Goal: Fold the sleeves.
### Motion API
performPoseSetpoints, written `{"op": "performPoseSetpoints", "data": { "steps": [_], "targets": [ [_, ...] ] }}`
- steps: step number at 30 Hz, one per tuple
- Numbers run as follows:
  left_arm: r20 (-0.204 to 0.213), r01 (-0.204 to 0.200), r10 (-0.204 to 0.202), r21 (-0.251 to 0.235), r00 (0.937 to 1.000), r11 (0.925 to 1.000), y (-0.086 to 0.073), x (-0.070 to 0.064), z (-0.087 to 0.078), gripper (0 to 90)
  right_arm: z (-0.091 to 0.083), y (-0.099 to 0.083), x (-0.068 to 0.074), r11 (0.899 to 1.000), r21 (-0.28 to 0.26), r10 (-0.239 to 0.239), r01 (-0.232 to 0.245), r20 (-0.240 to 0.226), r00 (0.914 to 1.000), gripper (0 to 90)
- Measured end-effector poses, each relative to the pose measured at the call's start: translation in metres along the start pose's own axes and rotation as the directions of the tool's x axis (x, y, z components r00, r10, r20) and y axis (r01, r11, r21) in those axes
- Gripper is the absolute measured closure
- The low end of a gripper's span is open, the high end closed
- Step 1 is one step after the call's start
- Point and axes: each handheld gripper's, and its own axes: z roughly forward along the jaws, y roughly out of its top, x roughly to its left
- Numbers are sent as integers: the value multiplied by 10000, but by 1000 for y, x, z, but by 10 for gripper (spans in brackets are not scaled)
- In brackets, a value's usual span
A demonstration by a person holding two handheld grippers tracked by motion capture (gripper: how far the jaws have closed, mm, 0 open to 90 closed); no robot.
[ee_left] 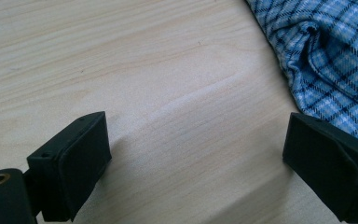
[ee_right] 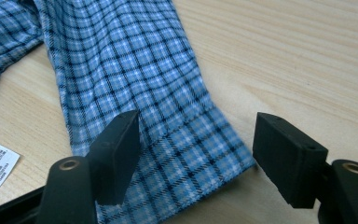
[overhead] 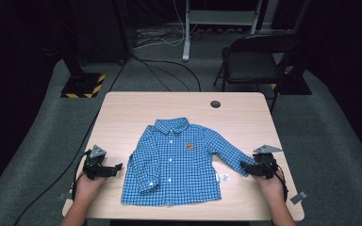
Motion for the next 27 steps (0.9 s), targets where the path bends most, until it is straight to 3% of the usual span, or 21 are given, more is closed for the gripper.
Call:
{"op": "performPoseSetpoints", "data": {
  "steps": [8, 18, 27],
  "targets": [
    [-13, 15, -15, 6, 10000, 10000, 0, 0, 0, 67, -1, -2, 3, 10000, -42, 27, -28, -77, 10000, 378],
    [-31, 16, -16, 29, 10000, 10000, 0, 0, 0, 64, -2, 0, 5, 9996, 155, 250, -241, -603, 9979, 579],
    [-32, 31, -31, 23, 10000, 10000, 0, 0, 1, 62, -3, 4, 11, 9996, 208, -161, 179, -814, 9965, 744]
  ]
}}
